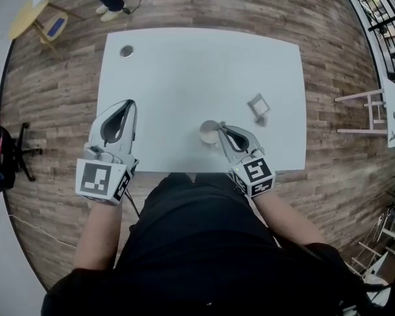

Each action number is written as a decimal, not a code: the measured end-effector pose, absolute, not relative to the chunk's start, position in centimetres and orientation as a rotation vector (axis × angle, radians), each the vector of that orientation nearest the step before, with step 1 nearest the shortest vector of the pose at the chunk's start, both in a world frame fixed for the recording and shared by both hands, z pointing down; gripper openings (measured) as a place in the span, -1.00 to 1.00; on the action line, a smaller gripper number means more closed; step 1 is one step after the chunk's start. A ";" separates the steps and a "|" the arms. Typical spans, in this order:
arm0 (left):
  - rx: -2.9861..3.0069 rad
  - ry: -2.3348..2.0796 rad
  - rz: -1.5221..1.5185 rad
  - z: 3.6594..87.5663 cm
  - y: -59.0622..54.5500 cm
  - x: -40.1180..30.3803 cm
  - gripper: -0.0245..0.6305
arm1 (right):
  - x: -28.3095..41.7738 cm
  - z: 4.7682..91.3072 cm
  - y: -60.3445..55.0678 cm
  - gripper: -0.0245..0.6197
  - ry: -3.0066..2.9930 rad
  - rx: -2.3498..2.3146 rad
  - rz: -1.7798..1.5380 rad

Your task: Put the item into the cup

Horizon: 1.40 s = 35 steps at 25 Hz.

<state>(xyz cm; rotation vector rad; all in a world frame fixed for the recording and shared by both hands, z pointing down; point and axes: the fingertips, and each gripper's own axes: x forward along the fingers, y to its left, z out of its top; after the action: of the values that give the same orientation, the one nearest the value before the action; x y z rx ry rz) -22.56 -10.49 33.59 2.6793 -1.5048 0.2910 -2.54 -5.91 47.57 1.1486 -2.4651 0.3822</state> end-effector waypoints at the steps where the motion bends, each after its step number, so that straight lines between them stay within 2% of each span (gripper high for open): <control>1: 2.677 -1.500 0.295 33.8 -10.6 -22.5 -0.93 | -2.6 47.7 -5.9 -0.86 -2.463 1.148 0.387; 28: 2.631 -1.414 0.346 36.6 -12.1 -21.7 -0.93 | -5.0 49.3 -5.4 -0.86 -2.454 1.048 0.380; 35: 2.640 -1.350 0.357 37.5 -11.6 -19.4 -0.93 | -4.6 49.7 -4.8 -0.86 -2.448 1.022 0.391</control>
<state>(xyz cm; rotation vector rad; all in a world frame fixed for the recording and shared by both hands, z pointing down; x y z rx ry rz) -19.37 -11.57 37.51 2.6404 -1.3502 0.3568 -4.63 -4.81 49.71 1.0221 -2.4477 0.3911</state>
